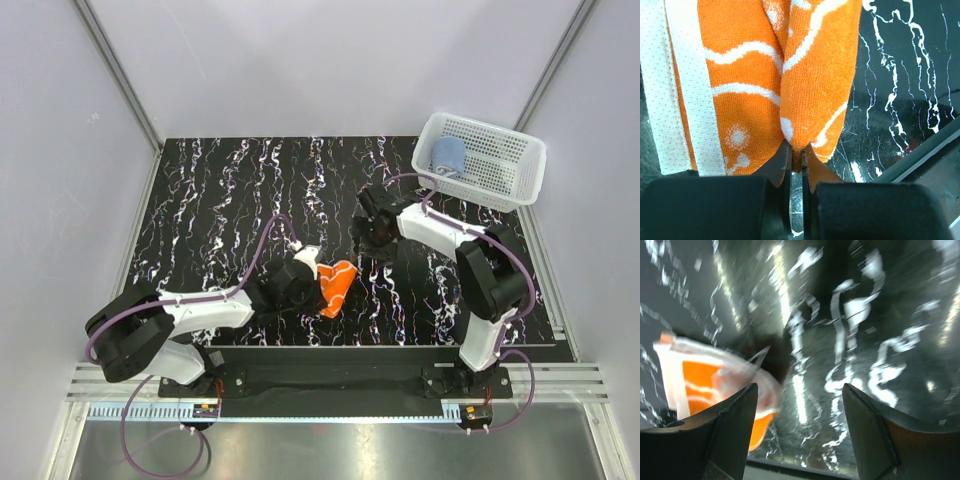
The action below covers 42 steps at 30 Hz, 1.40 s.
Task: Roll the towels
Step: Roll the towel
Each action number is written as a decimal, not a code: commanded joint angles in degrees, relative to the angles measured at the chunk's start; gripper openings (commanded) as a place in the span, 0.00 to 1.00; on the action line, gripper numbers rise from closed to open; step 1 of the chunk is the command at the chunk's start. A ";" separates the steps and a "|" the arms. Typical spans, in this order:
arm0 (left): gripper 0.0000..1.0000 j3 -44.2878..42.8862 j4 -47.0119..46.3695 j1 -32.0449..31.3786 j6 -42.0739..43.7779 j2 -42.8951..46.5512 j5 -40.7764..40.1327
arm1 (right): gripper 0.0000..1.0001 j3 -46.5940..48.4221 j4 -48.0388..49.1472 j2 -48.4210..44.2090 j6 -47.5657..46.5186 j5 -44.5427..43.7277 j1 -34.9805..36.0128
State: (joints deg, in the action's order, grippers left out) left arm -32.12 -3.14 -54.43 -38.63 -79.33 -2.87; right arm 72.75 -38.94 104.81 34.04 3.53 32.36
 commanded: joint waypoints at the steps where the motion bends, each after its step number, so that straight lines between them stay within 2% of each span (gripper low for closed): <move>1: 0.00 1.53 0.85 0.03 -0.30 1.11 -1.17 | 0.76 0.48 2.79 -3.80 -2.05 -2.05 -2.65; 3: 0.00 2.06 0.33 0.03 -0.83 1.28 -0.99 | 0.78 -2.16 6.92 -9.07 -1.53 0.24 -3.09; 6: 0.00 2.59 -0.55 0.03 -1.62 1.28 -0.82 | 0.79 -9.01 18.32 -15.58 0.58 4.72 -3.36; 9: 0.00 2.94 -1.08 0.12 -2.24 1.28 -0.82 | 0.79 -19.44 28.78 -19.37 4.61 11.31 -3.44; 13: 0.00 3.11 -1.26 0.38 -2.76 1.90 -1.08 | 0.76 -30.10 43.13 -19.56 9.63 20.71 -3.18; 18: 0.00 3.29 0.23 0.56 -4.43 3.39 -3.27 | 0.75 -38.28 55.61 -16.59 13.85 22.57 -0.02; 21: 0.00 3.73 1.11 0.82 -5.31 4.27 -4.59 | 0.74 -39.17 59.40 -13.86 14.38 21.61 2.35; 29: 0.00 4.87 1.03 1.44 -5.58 5.15 -4.25 | 0.66 -37.77 65.82 -5.60 15.96 20.73 5.17; 32: 0.00 5.31 0.76 1.79 -5.75 5.85 -3.98 | 0.48 -38.03 68.11 -4.01 16.67 20.81 5.87; 33: 0.00 5.40 0.76 1.79 -5.67 5.85 -3.98 | 0.34 -37.95 68.38 -3.66 16.76 20.73 6.05; 35: 0.00 5.31 0.94 1.96 -5.49 5.85 -3.54 | 0.24 -37.86 68.91 -3.13 17.11 20.81 6.31; 38: 0.11 4.00 2.43 1.96 -4.18 5.42 -3.28 | 0.17 -37.33 65.33 -4.87 16.76 19.42 6.40; 39: 0.20 3.38 2.96 1.79 -3.56 5.41 -3.63 | 0.17 -37.16 63.30 -5.93 16.41 18.45 6.40; 42: 0.34 0.66 8.05 0.74 -1.63 5.41 -5.47 | 0.15 -34.35 50.05 -10.67 14.13 13.62 6.40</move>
State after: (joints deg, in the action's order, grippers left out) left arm -28.60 0.30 -53.06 -43.00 -74.35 -5.39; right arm 35.68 24.75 98.80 51.18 23.29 37.82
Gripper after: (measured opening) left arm 0.309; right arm 0.208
